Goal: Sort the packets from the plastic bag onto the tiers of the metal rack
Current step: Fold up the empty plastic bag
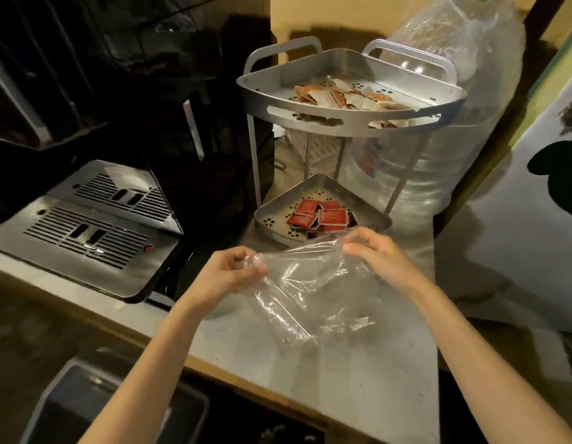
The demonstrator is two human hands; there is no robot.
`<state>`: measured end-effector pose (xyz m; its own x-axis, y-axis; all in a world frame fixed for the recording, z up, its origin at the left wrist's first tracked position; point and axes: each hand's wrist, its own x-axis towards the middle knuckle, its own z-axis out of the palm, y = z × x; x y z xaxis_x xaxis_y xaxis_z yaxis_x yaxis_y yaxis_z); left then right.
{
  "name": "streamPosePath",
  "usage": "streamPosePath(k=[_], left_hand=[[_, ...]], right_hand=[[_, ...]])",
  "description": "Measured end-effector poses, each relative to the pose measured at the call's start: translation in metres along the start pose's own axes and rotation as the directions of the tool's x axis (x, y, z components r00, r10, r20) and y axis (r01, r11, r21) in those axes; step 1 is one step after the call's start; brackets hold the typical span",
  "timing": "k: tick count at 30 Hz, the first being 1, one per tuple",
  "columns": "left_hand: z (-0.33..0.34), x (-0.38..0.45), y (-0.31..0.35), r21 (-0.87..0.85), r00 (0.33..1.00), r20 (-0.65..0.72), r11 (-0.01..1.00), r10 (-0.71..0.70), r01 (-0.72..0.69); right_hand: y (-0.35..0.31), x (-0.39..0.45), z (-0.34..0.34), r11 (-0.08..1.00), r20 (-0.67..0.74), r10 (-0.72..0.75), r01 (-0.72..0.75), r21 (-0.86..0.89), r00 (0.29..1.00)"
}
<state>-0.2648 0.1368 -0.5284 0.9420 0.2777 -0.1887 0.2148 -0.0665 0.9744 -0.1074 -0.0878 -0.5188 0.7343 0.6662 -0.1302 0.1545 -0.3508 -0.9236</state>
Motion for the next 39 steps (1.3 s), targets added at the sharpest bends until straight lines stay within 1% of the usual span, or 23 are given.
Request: streamPosePath(k=[1, 3, 6, 9, 12, 15, 19, 21, 23, 24, 26, 27, 28, 29, 30, 31, 34, 36, 39], left_hand=[[-0.002, -0.007, -0.006, -0.001, 0.999, -0.047, 1.0, -0.023, 0.023], [-0.006, -0.024, -0.019, -0.008, 0.988, -0.134, 0.997, -0.077, 0.077], [-0.013, -0.051, -0.037, -0.021, 0.966, -0.225, 0.992, -0.127, 0.125], [-0.022, -0.08, -0.055, -0.04, 0.953, -0.267, 0.989, -0.145, 0.139], [-0.037, -0.112, -0.077, -0.011, 0.932, -0.322, 0.985, -0.167, 0.173], [-0.06, -0.144, -0.105, -0.019, 0.881, -0.403, 0.965, -0.247, 0.261], [-0.099, -0.191, -0.144, 0.035, 0.817, -0.512, 0.943, -0.266, 0.33], [-0.119, -0.214, -0.16, 0.077, 0.774, -0.579, 0.927, -0.258, 0.367], [-0.137, -0.237, -0.176, 0.141, 0.73, -0.649, 0.909, -0.214, 0.392], [-0.144, -0.248, -0.182, 0.195, 0.707, -0.686, 0.893, -0.17, 0.405], [-0.153, -0.27, -0.199, 0.34, 0.674, -0.738, 0.845, -0.034, 0.413], [-0.156, -0.28, -0.209, 0.418, 0.678, -0.734, 0.803, 0.024, 0.425], [-0.157, -0.289, -0.22, 0.48, 0.695, -0.718, 0.755, 0.044, 0.448], [-0.158, -0.296, -0.231, 0.508, 0.718, -0.696, 0.718, 0.018, 0.475], [-0.16, -0.301, -0.242, 0.498, 0.737, -0.674, 0.704, -0.054, 0.507], [-0.161, -0.305, -0.255, 0.454, 0.748, -0.648, 0.714, -0.147, 0.534], [-0.168, -0.306, -0.288, 0.232, 0.751, -0.522, 0.779, -0.405, 0.582], [-0.174, -0.299, -0.307, 0.099, 0.744, -0.434, 0.794, -0.508, 0.6], [-0.183, -0.28, -0.335, -0.075, 0.711, -0.386, 0.788, -0.588, 0.611]], right_hand=[[0.0, 0.001, 0.007, 1.0, 0.03, 0.003, -0.003, -0.01, 1.0], [-0.001, 0.001, 0.021, 1.0, 0.135, 0.014, -0.014, -0.001, 0.991], [-0.004, -0.003, 0.044, 0.998, 0.332, 0.06, -0.057, -0.019, 0.941], [-0.003, -0.009, 0.072, 0.991, 0.428, 0.128, -0.101, -0.087, 0.895], [-0.004, -0.018, 0.107, 0.978, 0.452, 0.179, -0.106, -0.182, 0.874], [-0.009, -0.031, 0.155, 0.977, 0.477, 0.189, -0.114, -0.182, 0.858], [-0.017, -0.052, 0.237, 0.975, 0.441, 0.165, -0.08, -0.207, 0.882], [-0.018, -0.062, 0.279, 0.97, 0.407, 0.185, -0.1, -0.222, 0.894], [-0.018, -0.071, 0.322, 0.967, 0.368, 0.192, -0.111, -0.23, 0.91], [-0.017, -0.075, 0.343, 0.966, 0.352, 0.193, -0.115, -0.232, 0.916], [-0.008, -0.081, 0.382, 0.965, 0.337, 0.198, -0.123, -0.23, 0.92], [-0.004, -0.083, 0.4, 0.966, 0.333, 0.2, -0.128, -0.226, 0.922], [0.002, -0.084, 0.418, 0.966, 0.322, 0.206, -0.141, -0.215, 0.924], [0.007, -0.085, 0.435, 0.964, 0.307, 0.227, -0.169, -0.203, 0.924], [0.012, -0.086, 0.451, 0.959, 0.3, 0.257, -0.204, -0.196, 0.919], [0.018, -0.087, 0.465, 0.954, 0.302, 0.284, -0.235, -0.187, 0.91], [0.038, -0.09, 0.504, 0.945, 0.313, 0.319, -0.273, -0.181, 0.895], [0.054, -0.089, 0.524, 0.938, 0.313, 0.335, -0.284, -0.196, 0.889], [0.077, -0.083, 0.546, 0.936, 0.305, 0.335, -0.277, -0.218, 0.892]])
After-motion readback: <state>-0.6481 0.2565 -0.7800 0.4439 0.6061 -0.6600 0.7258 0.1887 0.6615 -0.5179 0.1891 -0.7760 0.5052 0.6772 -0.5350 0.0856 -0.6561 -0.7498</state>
